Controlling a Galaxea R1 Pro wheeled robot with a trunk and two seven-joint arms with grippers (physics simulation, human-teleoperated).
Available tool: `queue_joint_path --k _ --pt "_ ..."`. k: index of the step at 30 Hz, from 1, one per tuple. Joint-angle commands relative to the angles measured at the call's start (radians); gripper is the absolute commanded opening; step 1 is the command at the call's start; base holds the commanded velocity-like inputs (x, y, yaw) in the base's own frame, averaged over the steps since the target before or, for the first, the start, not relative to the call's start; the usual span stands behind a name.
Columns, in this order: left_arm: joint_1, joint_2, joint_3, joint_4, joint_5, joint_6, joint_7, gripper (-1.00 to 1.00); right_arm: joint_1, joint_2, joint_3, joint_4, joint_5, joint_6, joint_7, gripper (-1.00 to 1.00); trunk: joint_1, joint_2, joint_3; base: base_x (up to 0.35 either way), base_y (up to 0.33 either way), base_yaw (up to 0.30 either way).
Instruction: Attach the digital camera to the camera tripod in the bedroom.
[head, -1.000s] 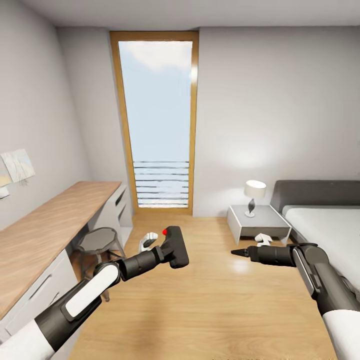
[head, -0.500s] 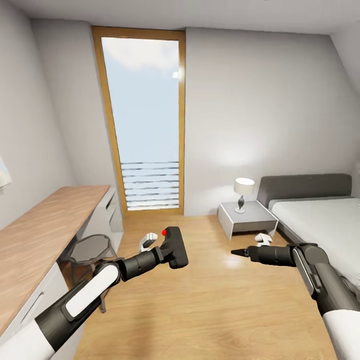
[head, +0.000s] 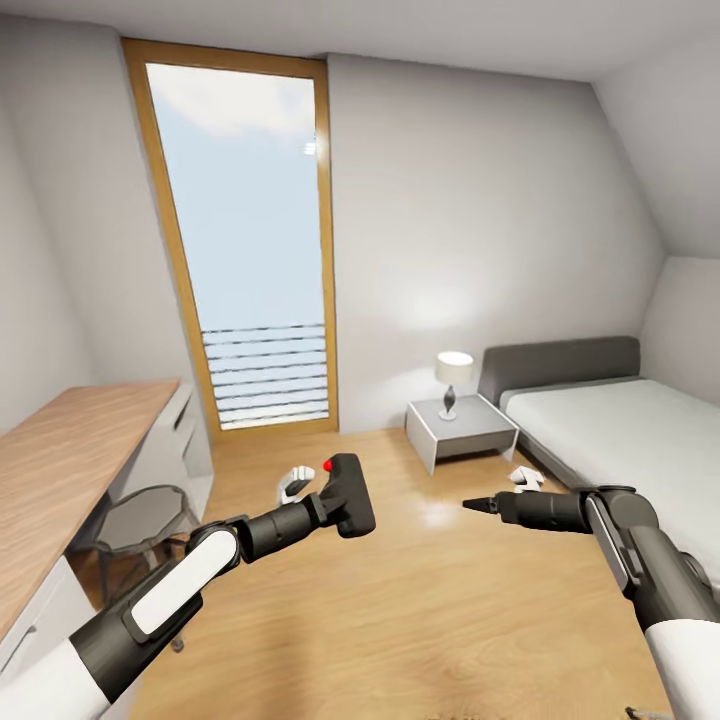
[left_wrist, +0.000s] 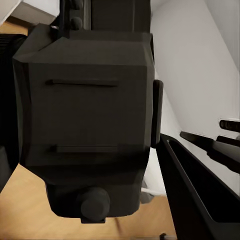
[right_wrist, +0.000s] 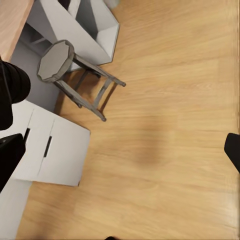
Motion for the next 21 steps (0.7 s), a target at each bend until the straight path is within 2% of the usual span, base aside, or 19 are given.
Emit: queue_joint_path --k 1,21 --pt "0.000 0.001 -0.001 -0.001 0.010 0.001 0.006 -1.00 -0.001 0.000 -0.001 0.000 -0.003 0.007 0.000 1.00 0.000 -0.001 0.000 0.001 0.004 -0.250" --pt "-0.001 0.002 -0.001 0.002 0.012 0.001 0.013 -1.00 -0.001 0.000 0.000 -0.001 -0.003 0.007 0.000 1.00 0.000 -0.001 0.000 0.000 0.001 -0.251"
